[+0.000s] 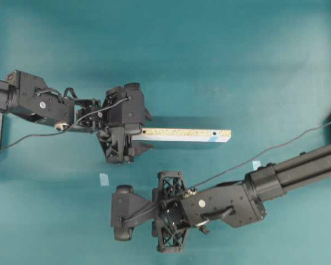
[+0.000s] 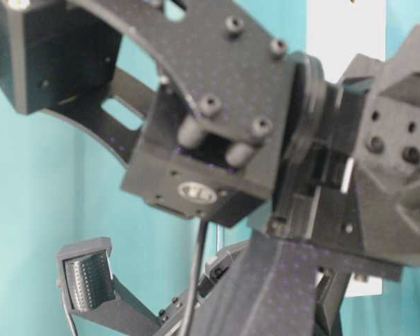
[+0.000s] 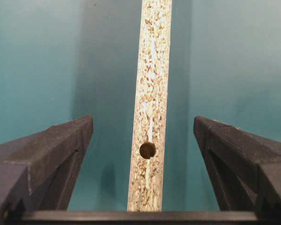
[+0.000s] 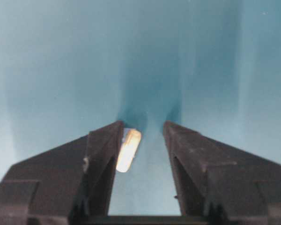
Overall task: Insert the rod into the hole on the wooden board.
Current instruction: 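Close the right gripper on the wooden dowel, then lift the dowel with the right gripper and carry it toward the board's right end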
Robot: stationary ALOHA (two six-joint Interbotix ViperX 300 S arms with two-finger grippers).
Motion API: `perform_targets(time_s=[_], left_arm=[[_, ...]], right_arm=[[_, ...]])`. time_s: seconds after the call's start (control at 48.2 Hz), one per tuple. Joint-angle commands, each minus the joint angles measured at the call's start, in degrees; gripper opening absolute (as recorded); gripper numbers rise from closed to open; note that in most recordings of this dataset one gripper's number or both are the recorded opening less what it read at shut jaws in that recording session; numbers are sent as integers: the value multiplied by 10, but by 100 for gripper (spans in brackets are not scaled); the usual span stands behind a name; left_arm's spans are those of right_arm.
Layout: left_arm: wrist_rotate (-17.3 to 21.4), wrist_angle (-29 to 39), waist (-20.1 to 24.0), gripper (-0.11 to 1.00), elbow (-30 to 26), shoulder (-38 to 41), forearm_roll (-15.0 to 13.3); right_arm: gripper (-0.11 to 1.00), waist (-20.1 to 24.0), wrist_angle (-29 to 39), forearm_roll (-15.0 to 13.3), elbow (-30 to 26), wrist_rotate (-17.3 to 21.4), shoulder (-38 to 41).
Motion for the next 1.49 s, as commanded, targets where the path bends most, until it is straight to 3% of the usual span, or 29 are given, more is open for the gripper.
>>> perform_targets(time_s=[0.0, 0.477, 0.706, 0.955, 1.08, 1.474], left_arm=[[1, -4, 2, 100, -4, -8, 1], [1, -4, 2, 100, -3, -8, 1], [2, -4, 2, 100, -3, -8, 1], [3, -4, 2, 100, -2, -8, 1], [3, -4, 2, 100, -1, -8, 1], [2, -4, 2, 100, -1, -8, 2]], right_arm=[[47, 3, -2, -1, -15, -1, -11], [42, 4, -2, 2, -16, 2, -11], [24, 4, -2, 2, -16, 2, -11], [20, 4, -1, 2, -16, 2, -11], [11, 4, -1, 0, -16, 2, -12], [11, 4, -2, -18, -16, 0, -17]])
